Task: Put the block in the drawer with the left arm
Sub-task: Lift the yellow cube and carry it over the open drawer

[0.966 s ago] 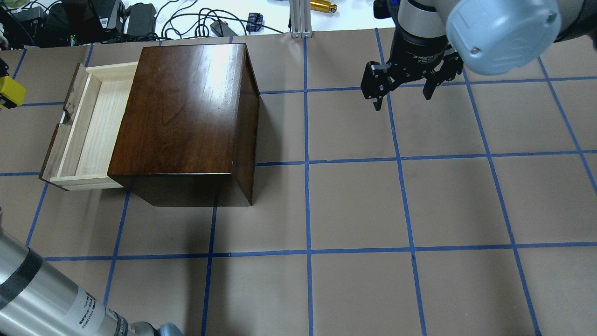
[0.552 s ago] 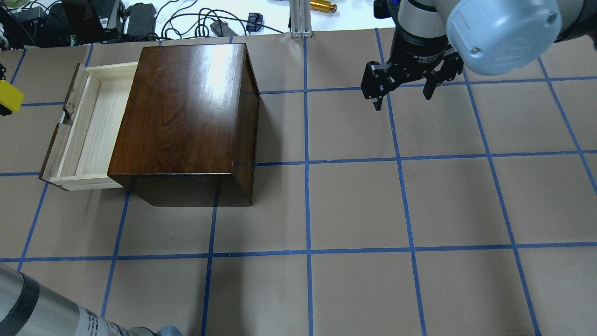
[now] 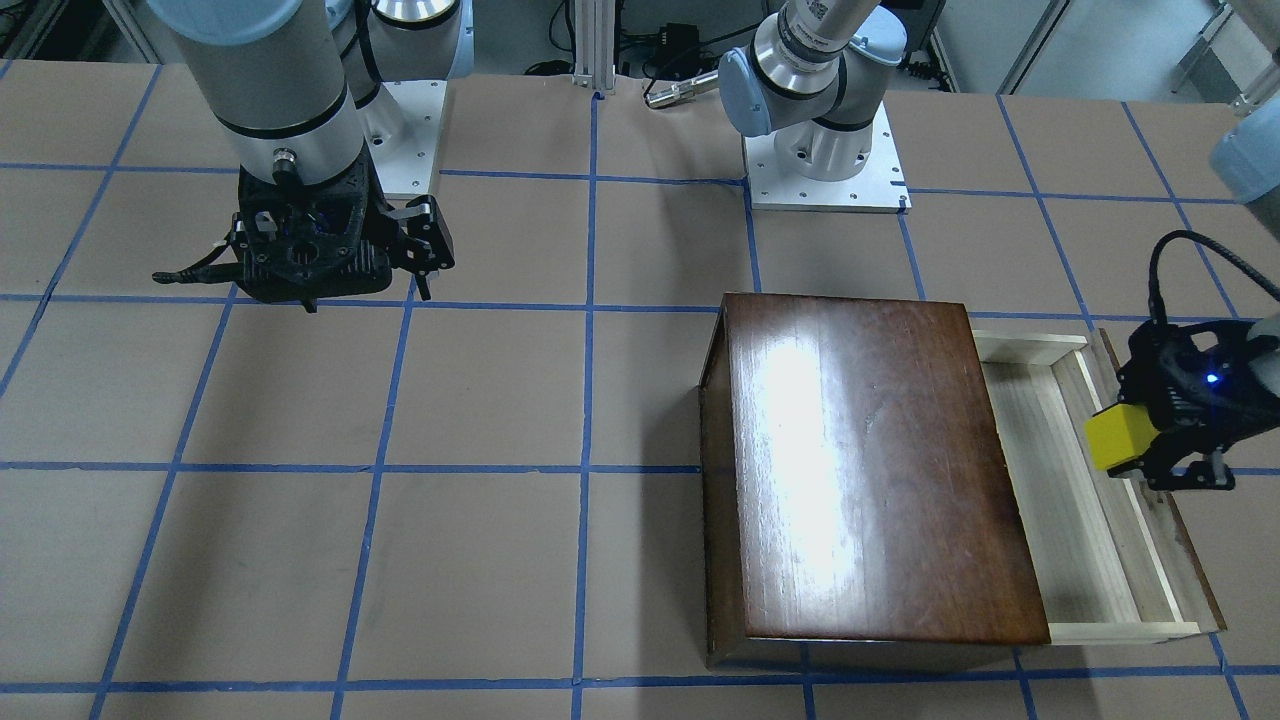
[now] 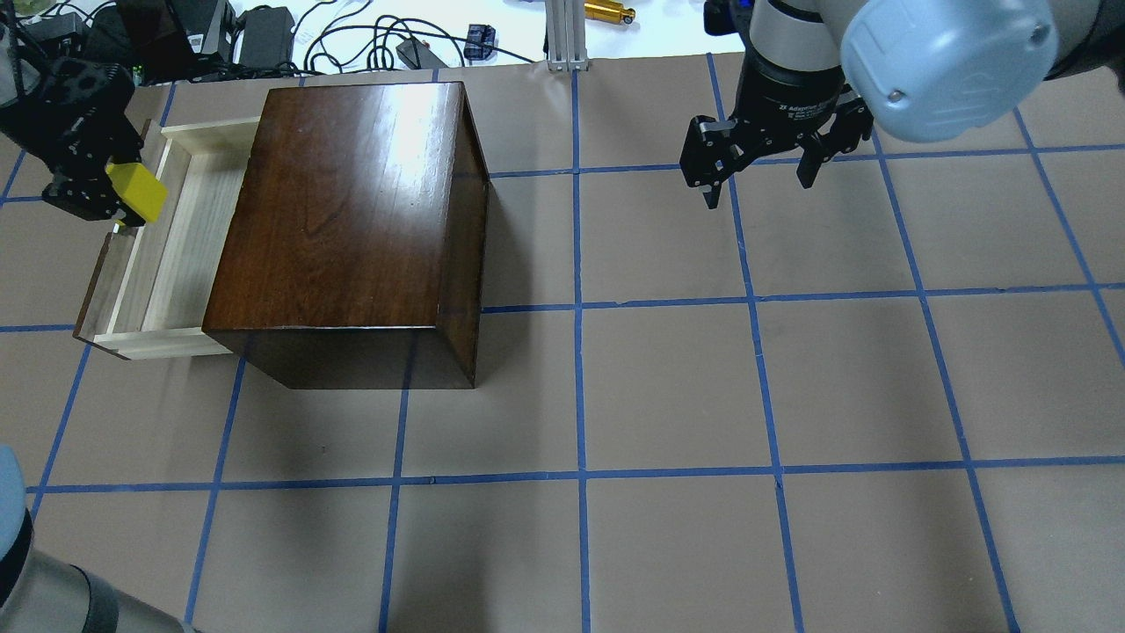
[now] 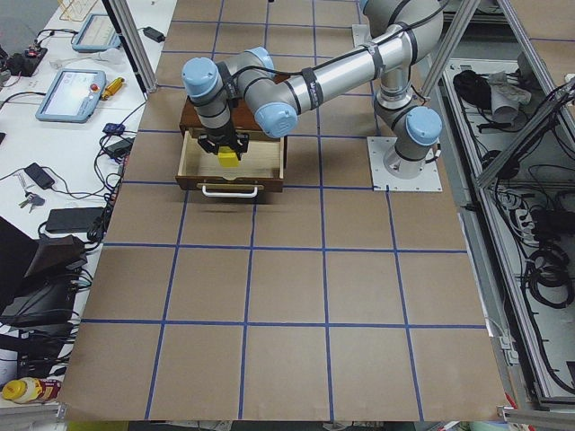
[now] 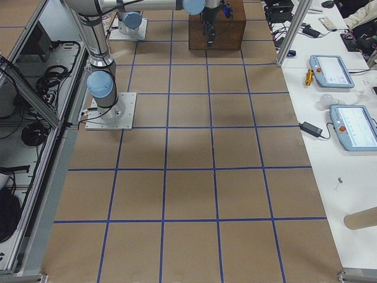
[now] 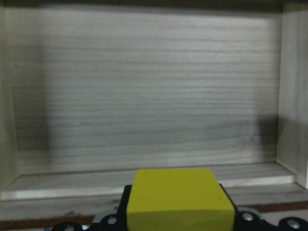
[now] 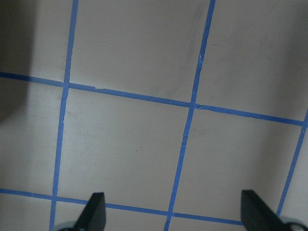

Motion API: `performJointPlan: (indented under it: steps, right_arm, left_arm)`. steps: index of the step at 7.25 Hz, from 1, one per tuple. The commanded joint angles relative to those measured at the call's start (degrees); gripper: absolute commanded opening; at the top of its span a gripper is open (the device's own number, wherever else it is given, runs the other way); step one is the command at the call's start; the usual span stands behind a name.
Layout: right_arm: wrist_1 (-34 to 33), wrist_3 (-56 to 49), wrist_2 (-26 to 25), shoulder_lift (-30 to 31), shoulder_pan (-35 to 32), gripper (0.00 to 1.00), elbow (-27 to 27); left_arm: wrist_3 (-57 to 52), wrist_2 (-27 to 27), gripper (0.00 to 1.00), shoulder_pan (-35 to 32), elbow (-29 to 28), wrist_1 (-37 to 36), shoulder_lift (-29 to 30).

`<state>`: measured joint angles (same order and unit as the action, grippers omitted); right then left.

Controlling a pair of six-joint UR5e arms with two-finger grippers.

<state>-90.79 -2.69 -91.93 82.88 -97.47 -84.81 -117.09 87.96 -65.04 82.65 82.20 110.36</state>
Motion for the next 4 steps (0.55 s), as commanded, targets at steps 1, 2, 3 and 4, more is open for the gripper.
performJointPlan:
  steps: [1,2,3,4]
  right_arm:
    - [0.0,0.0,0.1,0.0,0.0,1.00,0.0]
    - [0.0,0.1,0.0,0.0,0.0,1.00,0.0]
    - [0.0,0.1,0.1,0.0,0.0,1.00,0.0]
    - [0.0,0.1,0.1,0.0,0.0,1.00,0.0]
  left_arm:
    - [0.8,-0.2,0.02,-1.0,6.3,-6.8,-0.2]
    - [0.7,-0.2,0.02,-1.0,6.6,-7.0,-0.1]
    - [1.0,-0.2,0.50,-1.0,6.8,-7.1,-0.1]
    - [2.6,-0.3,1.00,-0.8,6.5,-6.7,-0.1]
